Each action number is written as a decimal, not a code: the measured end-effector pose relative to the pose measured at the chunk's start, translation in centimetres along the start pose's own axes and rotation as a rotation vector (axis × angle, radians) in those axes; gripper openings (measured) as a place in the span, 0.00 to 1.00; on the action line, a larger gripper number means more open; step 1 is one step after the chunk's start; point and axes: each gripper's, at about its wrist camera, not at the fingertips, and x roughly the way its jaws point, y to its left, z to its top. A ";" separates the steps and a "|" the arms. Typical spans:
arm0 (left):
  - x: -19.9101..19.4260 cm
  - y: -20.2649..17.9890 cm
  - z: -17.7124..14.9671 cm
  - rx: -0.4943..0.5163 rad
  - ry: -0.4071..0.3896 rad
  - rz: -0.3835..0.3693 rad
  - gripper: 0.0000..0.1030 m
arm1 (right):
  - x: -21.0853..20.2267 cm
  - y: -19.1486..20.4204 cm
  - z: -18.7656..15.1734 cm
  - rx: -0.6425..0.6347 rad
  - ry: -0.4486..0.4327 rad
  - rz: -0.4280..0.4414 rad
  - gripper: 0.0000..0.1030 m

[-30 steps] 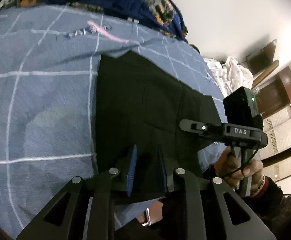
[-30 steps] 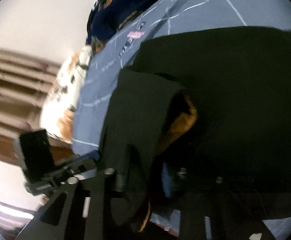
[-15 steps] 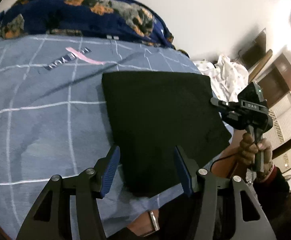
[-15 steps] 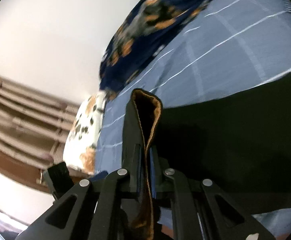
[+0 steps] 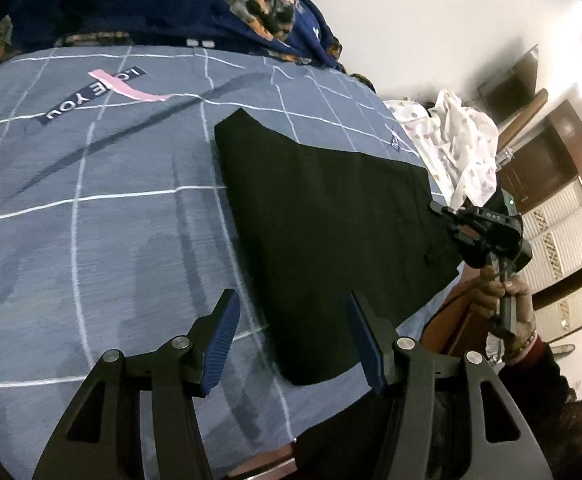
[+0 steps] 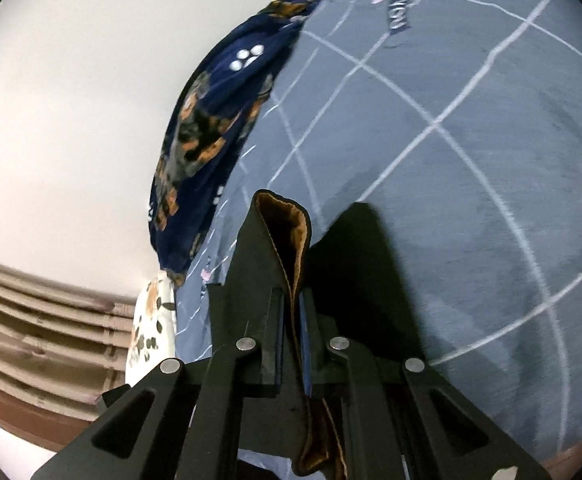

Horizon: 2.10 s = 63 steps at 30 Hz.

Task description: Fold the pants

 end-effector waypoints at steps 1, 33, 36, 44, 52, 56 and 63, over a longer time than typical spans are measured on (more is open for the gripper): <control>0.3 -0.2 0.1 0.003 0.004 -0.001 0.55 | 0.0 -0.3 0.0 0.007 0.000 0.002 0.08; 2.6 -1.1 -0.4 -0.006 0.044 -0.013 0.57 | -3.4 -3.9 -6.4 0.158 0.075 0.086 0.15; 2.5 -1.2 -0.3 -0.006 0.047 -0.008 0.57 | -3.8 -3.3 -6.4 0.138 0.046 0.072 0.13; 3.7 -1.6 -0.1 0.003 0.069 -0.016 0.60 | -5.0 -4.7 -8.5 0.176 0.061 0.005 0.11; 4.2 -1.6 -0.5 -0.008 0.090 -0.019 0.60 | -4.9 -5.4 -8.5 0.212 0.058 -0.002 0.14; 4.1 -1.4 -0.5 -0.018 0.090 -0.023 0.60 | -5.5 -4.5 -8.3 0.194 0.030 -0.033 0.19; 4.3 -1.1 -0.6 -0.027 0.099 -0.024 0.60 | -6.5 -4.7 -8.1 0.192 0.000 -0.056 0.46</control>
